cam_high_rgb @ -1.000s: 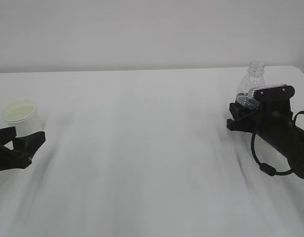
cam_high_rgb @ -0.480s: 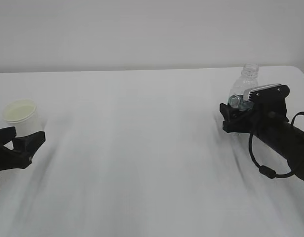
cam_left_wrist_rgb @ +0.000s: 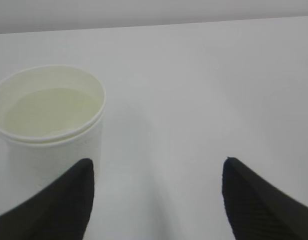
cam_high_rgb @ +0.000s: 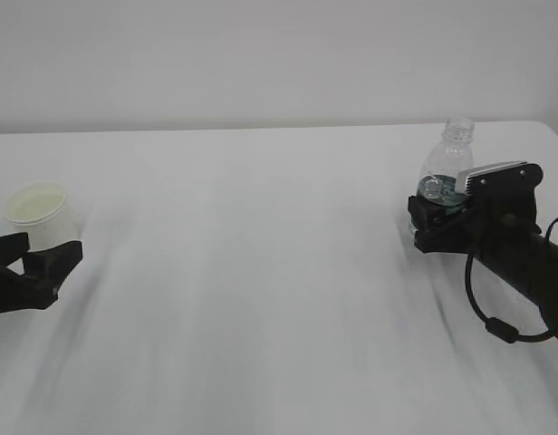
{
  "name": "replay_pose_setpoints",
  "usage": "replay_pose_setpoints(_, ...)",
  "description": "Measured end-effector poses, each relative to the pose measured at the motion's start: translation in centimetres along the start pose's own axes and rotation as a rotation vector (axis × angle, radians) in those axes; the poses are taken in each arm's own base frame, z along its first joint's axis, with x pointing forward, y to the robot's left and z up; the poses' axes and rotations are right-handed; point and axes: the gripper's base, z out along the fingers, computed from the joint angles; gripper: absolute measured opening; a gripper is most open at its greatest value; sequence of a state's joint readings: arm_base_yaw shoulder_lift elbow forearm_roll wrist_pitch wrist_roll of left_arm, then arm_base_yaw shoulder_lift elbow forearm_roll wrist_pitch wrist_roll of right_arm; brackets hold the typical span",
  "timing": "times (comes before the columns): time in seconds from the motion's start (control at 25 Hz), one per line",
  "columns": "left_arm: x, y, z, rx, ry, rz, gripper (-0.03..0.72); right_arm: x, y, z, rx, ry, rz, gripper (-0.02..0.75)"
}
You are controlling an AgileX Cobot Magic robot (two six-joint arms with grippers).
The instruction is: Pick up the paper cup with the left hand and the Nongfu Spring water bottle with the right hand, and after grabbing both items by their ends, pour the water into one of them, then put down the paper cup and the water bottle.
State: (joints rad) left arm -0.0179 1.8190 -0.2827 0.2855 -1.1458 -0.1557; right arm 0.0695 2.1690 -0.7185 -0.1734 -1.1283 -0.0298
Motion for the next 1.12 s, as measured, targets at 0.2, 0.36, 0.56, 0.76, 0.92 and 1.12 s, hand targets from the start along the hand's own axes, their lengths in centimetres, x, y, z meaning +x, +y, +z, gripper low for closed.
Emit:
replay_pose_setpoints(0.2, 0.0, 0.0, 0.0, -0.002, 0.000, -0.001, 0.568, -0.3, 0.1, -1.1, -0.001, 0.001, 0.002, 0.573)
replay_pose_setpoints(0.36, 0.0, 0.1, 0.0, -0.007, -0.001, -0.003, 0.568, -0.1, 0.2, -1.4, -0.002, 0.011, 0.004, 0.573)
replay_pose_setpoints(0.56, 0.0, 0.2, 0.0, -0.017, -0.003, -0.008, 0.568, 0.3, 0.4, -2.0, -0.004, 0.032, 0.007, 0.573)
replay_pose_setpoints(0.76, 0.0, 0.3, 0.0, -0.033, -0.005, -0.015, 0.568, -0.2, 0.5, -3.0, -0.004, 0.033, 0.007, 0.573)
replay_pose_setpoints(0.92, -0.1, 0.5, 0.0, -0.054, -0.008, -0.023, 0.568, -1.0, 0.5, -4.0, -0.003, 0.020, 0.005, 0.573)
replay_pose_setpoints(1.12, -0.1, 0.7, 0.0, -0.082, -0.012, -0.027, 0.568, -1.2, 0.6, -5.1, 0.001, 0.028, 0.009, 0.574)
